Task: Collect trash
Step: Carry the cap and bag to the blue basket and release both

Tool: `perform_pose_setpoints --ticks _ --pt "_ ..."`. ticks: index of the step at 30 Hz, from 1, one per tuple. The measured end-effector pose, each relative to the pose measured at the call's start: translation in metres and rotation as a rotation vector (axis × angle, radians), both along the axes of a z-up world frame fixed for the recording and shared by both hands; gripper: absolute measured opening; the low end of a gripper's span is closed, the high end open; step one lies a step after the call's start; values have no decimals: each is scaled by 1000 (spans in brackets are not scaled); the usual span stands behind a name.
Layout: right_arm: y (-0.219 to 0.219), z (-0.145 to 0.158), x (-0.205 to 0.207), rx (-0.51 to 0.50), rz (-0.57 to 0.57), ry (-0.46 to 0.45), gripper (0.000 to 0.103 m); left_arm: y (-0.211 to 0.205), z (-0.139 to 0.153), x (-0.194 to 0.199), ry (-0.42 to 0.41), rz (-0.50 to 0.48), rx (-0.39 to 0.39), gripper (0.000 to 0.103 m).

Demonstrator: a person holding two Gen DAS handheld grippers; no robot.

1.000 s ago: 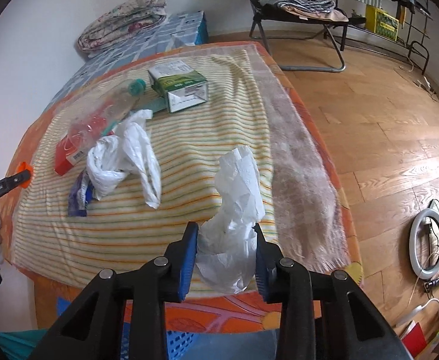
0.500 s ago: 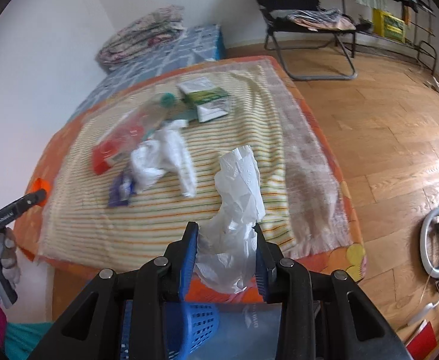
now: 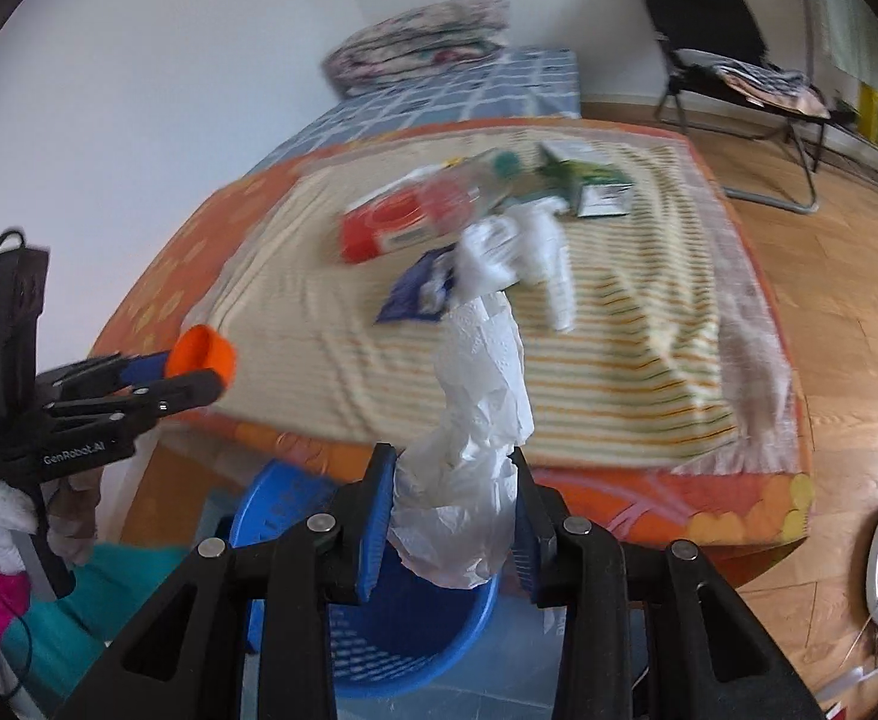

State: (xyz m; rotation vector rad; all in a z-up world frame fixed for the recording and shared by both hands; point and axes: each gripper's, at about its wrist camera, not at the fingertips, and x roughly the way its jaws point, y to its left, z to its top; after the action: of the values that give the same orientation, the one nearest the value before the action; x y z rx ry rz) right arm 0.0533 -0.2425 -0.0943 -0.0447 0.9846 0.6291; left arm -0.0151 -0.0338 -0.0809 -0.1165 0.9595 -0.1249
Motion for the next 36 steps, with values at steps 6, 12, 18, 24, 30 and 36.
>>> perform_pose_setpoints --ticks 6,12,18,24,30,36 --pt "13 -18 -30 -23 86 22 38 -10 -17 -23 35 -23 -20 51" --pt "19 -35 -49 -45 135 49 39 -15 -40 -43 80 -27 -18 51" --pt "26 -44 -61 -58 165 68 39 -12 -57 -53 117 -11 -24 51" --pt "31 -50 -64 -65 176 80 57 -12 -63 -57 133 -12 -20 66" --pt "29 -49 -64 -55 161 73 75 -10 -63 -57 126 1 -12 72" --pt "26 -49 -61 -54 139 80 79 -8 -61 -56 123 12 -19 72"
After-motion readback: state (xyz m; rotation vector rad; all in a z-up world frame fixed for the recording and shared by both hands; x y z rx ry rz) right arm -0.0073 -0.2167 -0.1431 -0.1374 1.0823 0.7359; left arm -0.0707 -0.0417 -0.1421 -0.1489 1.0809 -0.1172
